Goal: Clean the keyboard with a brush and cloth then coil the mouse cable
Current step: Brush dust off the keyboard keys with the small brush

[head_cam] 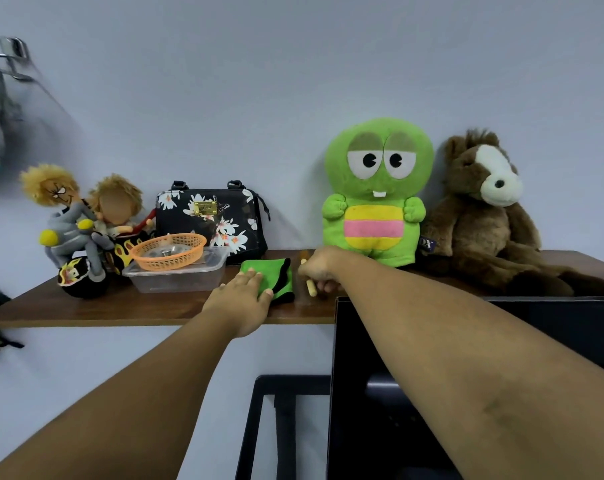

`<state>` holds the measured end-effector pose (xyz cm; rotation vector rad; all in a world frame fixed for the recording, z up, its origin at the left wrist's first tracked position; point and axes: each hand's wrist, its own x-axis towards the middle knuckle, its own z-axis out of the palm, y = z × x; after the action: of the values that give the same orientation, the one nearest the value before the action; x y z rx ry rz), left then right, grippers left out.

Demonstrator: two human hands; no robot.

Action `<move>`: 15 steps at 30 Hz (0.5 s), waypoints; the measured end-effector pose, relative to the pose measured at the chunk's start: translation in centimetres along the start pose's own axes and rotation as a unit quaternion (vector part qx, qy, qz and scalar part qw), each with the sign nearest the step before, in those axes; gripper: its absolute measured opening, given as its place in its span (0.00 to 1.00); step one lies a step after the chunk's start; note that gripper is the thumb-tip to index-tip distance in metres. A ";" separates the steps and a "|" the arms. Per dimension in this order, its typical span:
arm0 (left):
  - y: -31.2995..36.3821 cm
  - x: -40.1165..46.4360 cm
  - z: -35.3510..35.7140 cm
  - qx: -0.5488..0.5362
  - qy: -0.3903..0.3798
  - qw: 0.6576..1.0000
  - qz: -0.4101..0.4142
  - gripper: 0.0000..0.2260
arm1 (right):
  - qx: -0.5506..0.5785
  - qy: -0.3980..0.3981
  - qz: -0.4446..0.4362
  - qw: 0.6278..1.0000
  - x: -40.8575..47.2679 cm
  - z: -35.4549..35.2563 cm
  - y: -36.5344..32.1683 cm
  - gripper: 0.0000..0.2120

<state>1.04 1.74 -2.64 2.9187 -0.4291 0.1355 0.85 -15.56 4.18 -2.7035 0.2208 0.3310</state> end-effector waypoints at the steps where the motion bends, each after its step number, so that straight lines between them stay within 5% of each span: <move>1: 0.2 -0.1 -0.2 0.000 0.002 1.000 -0.002 0.26 | 0.032 0.041 -0.013 0.999 -0.1 -0.4 0.3 0.18; 9: 3.9 -3.2 -2.5 -0.038 0.134 0.989 0.054 0.25 | 0.194 0.236 -0.118 0.945 -4.5 -4.1 4.1 0.16; 15: 8.3 -8.5 -0.1 -0.080 0.223 0.966 0.104 0.28 | 0.269 0.285 -0.211 0.895 -10.7 -2.9 10.4 0.10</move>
<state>-9.49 -3.70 -2.09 2.5694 -0.6290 0.7344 -10.92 -25.06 5.63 -2.1390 -0.1092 -0.5800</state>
